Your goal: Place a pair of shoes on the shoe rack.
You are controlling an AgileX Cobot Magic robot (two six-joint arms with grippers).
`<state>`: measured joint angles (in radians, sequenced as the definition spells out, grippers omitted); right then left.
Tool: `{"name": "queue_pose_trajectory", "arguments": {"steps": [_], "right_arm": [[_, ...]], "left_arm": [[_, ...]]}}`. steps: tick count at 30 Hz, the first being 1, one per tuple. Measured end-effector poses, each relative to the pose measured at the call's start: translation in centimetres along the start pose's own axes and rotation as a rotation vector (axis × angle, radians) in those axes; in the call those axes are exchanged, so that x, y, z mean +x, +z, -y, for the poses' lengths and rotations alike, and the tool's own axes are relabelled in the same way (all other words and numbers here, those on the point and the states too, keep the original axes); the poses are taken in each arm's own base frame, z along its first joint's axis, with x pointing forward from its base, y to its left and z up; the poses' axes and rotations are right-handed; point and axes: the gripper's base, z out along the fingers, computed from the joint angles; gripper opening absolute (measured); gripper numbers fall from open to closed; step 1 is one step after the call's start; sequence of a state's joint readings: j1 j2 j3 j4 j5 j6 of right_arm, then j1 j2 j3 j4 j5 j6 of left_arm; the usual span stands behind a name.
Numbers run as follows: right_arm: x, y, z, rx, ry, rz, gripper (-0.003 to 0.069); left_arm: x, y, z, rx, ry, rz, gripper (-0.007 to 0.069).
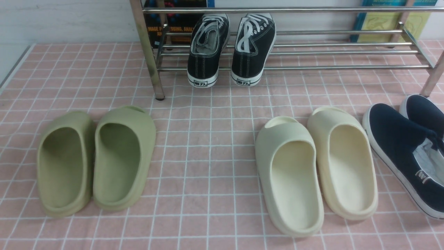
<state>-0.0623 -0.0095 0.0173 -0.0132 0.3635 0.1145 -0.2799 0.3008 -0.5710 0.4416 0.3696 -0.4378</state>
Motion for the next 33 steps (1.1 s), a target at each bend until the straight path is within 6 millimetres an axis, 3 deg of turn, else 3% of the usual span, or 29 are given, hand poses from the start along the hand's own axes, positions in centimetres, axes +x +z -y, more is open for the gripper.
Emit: {"name": "queue_pose_trajectory", "arguments": {"steps": [6,10,16,33], "right_arm": [[0.0,0.0,0.0,0.0,0.0,0.0,0.024],[0.0,0.0,0.0,0.0,0.0,0.0,0.024],[0.0,0.0,0.0,0.0,0.0,0.0,0.024],[0.0,0.0,0.0,0.0,0.0,0.001,0.024]], "left_arm": [[6.7,-0.3,-0.2,-0.082,-0.021,0.116,0.0006],[9.8,-0.8,-0.5,-0.124,-0.012,0.113,0.0006],[16.0,-0.9,-1.0,-0.172,-0.032,-0.095,0.0006],[18.0,-1.2,-0.9,-0.168,-0.047,-0.297,0.0006]]}}
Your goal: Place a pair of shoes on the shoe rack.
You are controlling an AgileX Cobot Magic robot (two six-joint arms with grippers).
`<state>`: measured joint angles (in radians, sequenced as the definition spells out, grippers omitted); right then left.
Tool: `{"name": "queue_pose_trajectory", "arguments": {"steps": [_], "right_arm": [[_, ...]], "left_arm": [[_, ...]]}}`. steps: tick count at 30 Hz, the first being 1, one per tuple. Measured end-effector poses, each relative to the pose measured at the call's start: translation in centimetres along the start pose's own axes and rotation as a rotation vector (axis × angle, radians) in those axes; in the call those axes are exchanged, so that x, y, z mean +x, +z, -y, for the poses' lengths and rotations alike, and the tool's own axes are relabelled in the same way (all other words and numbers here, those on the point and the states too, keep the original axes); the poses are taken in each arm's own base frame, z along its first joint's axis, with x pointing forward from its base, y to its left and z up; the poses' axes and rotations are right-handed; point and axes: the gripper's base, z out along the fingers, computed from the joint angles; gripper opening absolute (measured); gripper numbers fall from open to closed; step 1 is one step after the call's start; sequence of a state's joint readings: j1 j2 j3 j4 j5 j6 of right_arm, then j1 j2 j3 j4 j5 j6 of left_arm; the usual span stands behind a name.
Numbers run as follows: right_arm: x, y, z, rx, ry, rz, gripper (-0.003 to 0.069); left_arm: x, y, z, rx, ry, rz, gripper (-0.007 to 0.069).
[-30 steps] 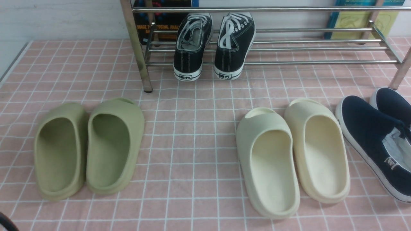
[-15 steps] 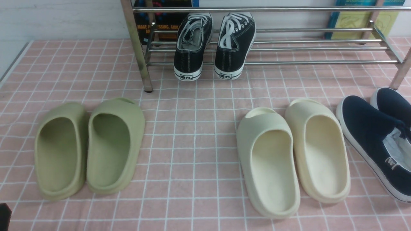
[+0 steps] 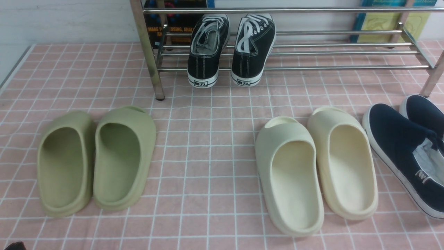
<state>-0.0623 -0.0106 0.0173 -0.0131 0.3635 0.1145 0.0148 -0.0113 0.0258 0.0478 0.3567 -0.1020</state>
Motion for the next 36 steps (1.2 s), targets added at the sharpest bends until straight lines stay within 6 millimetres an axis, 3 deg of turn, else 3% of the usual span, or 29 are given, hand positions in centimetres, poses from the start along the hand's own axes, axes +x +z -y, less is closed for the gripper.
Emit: {"name": "queue_pose_trajectory", "arguments": {"steps": [36], "right_arm": [[0.0,0.0,0.0,0.0,0.0,0.0,0.024]], "left_arm": [[-0.01,-0.01,-0.15,-0.016,0.051,-0.001,0.0028]]}}
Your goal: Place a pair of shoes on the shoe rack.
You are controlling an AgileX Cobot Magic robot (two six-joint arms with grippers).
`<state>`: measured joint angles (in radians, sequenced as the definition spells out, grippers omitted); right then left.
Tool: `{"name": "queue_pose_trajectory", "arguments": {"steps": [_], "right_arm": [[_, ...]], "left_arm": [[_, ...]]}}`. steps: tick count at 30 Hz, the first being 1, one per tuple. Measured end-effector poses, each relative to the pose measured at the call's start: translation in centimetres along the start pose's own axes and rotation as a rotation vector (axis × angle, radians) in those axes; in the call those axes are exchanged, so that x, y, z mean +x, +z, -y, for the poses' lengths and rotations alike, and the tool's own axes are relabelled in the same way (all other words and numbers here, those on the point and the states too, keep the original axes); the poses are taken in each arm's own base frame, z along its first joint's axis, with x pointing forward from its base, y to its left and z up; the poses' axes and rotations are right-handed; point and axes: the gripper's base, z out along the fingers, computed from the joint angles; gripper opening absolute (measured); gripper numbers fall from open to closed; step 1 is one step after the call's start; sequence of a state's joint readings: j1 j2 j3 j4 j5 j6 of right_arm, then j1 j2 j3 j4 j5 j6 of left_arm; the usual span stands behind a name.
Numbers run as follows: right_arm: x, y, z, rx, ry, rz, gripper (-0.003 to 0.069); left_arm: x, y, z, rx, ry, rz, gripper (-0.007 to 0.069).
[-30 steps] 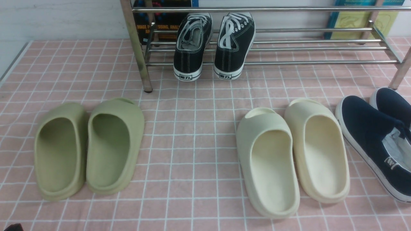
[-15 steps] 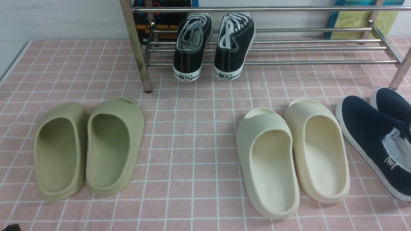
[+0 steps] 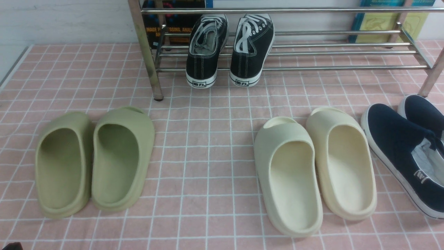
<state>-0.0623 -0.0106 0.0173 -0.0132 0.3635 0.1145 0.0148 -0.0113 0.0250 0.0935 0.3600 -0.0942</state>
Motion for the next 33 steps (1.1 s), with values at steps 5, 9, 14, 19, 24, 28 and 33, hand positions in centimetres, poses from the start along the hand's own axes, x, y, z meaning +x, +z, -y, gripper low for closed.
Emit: {"name": "queue_pose_trajectory", "arguments": {"steps": [5,9,14,19,24,28,33], "right_arm": [[0.0,0.0,0.0,0.0,0.0,0.0,0.024],[0.0,0.0,0.0,0.0,0.0,0.0,0.024],[0.0,0.0,0.0,0.0,0.0,0.0,0.024],[0.0,0.0,0.0,0.0,-0.001,0.0,0.024],[0.0,0.0,0.0,0.0,-0.001,0.0,0.024],[0.0,0.0,0.0,0.0,-0.001,0.0,0.024],[0.0,0.0,0.0,0.0,-0.001,0.0,0.024]], "left_arm": [[0.0,0.0,0.0,0.0,0.001,0.0,0.0034],[0.0,0.0,0.0,0.0,0.001,0.0,0.0037],[0.0,0.0,0.0,0.0,0.002,0.0,0.0041],[0.0,0.0,0.0,0.0,0.002,0.0,0.0047],[0.0,0.0,0.0,0.0,0.002,0.0,0.0054],[0.0,0.0,-0.01,-0.001,0.003,0.0,0.0055],[0.0,0.0,-0.01,-0.001,0.004,-0.001,0.0055]]}}
